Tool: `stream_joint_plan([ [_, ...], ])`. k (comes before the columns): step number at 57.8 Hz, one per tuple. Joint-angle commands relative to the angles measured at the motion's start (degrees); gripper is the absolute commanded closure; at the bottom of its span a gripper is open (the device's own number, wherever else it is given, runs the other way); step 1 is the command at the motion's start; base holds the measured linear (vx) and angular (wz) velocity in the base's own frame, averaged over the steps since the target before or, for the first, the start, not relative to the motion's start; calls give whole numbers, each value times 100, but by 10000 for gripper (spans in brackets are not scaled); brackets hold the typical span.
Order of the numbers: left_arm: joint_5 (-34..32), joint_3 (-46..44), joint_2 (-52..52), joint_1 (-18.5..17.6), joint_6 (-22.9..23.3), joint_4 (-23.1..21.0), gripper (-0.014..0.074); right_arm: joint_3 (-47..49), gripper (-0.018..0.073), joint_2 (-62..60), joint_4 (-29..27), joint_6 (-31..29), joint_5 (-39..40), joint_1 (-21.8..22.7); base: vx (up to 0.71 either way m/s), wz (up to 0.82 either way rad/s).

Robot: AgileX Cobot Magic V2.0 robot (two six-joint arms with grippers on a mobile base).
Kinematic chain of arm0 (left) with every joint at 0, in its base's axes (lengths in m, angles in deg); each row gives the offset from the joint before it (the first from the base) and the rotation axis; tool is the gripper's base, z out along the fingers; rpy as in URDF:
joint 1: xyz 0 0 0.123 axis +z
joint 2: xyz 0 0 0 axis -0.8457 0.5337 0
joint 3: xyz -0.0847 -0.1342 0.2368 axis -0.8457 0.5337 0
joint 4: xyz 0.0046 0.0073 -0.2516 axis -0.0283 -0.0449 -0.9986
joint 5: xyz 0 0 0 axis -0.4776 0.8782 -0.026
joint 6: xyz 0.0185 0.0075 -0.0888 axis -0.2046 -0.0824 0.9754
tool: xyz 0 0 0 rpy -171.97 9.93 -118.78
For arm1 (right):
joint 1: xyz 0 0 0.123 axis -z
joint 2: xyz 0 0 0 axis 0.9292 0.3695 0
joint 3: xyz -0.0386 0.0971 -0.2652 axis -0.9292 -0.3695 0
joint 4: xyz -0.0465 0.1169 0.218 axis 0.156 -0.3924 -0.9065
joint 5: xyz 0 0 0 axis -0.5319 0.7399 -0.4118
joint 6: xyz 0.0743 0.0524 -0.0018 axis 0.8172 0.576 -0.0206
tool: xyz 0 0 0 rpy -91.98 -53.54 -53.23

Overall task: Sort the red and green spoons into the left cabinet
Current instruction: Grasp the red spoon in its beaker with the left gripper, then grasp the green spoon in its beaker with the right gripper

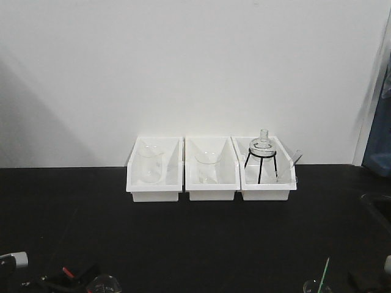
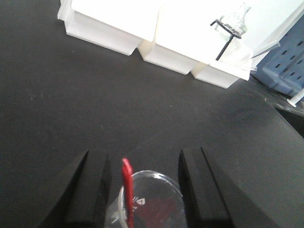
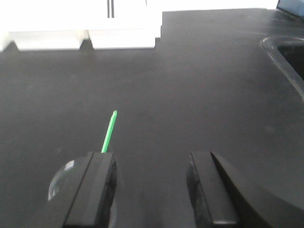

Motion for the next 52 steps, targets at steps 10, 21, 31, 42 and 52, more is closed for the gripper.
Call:
stream_joint_plan([
  [10, -375, -108, -188, -25, 31, -54, 325, 1216, 145, 587, 151, 1105, -170, 20, 0, 0],
  [21, -375, -108, -188, -25, 30, -59, 479, 1960, 145, 1007, 1666, 2130, -471, 20, 0, 0],
  [31, -375, -108, -188, -25, 25, -59, 578, 2471, 145, 1318, 2772, 3631, -1069, 20, 0, 0],
  [42, -375, -108, -188, -25, 25, -59, 605, 2652, 145, 1392, 3117, 4162, -1452, 20, 0, 0],
  [52, -375, -108, -188, -25, 25, -59, 605, 2652, 145, 1392, 3392, 4594, -1496, 20, 0, 0],
])
